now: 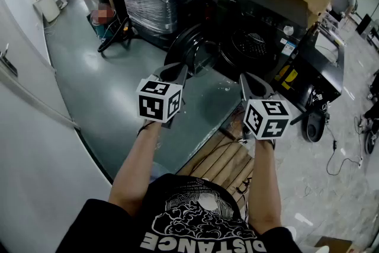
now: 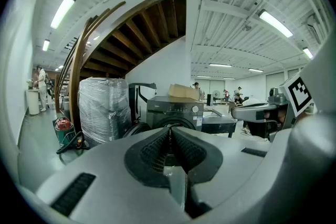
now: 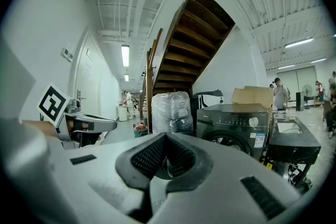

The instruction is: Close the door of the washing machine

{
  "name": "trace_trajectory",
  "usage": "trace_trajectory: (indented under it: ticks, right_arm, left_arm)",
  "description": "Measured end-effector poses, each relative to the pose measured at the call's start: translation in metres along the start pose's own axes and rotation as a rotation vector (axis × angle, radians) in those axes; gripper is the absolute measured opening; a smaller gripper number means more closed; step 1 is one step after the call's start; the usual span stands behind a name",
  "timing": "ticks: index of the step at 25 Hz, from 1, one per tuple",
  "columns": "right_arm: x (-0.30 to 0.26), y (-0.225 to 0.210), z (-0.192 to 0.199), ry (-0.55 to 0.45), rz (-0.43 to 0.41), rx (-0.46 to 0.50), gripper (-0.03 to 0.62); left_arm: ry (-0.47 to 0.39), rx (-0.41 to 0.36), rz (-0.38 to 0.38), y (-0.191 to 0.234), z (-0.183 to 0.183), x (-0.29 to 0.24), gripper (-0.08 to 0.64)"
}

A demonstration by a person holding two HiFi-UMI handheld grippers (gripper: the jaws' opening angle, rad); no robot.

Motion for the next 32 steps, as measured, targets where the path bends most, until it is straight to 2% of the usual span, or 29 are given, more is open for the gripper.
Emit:
trace_trajectory:
  ticks: [7,22,32]
  right_arm:
    - [-0.003,-0.006,0.004,-0.008,-0.008,-0.014,0.021]
    - [-0.010,-0.006,0.008,0.005,-0.111,-0.007,0.023]
    - [-0.014,-0.003,0.008,0.009,-0.167,-0.012,0.023]
  left_arm:
    - [-0.004,0.000,0.007,-0.005,0.002,-0.012,0.035]
    - [0.002,0.029,-0.041,-0.007,0.003,-0.018,0.037]
    - [0.017,0.049,-0.068,-0.004,0.005,-0.015,0.092]
Point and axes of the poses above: the fingertips, and each gripper's own axes: x backward along the fingers, y to its left, z out of its underside, the point moved 4 cm from there along x, backward along the fingers, and after that the axes turned 6 degrees about -y, right-handed, at the moved point
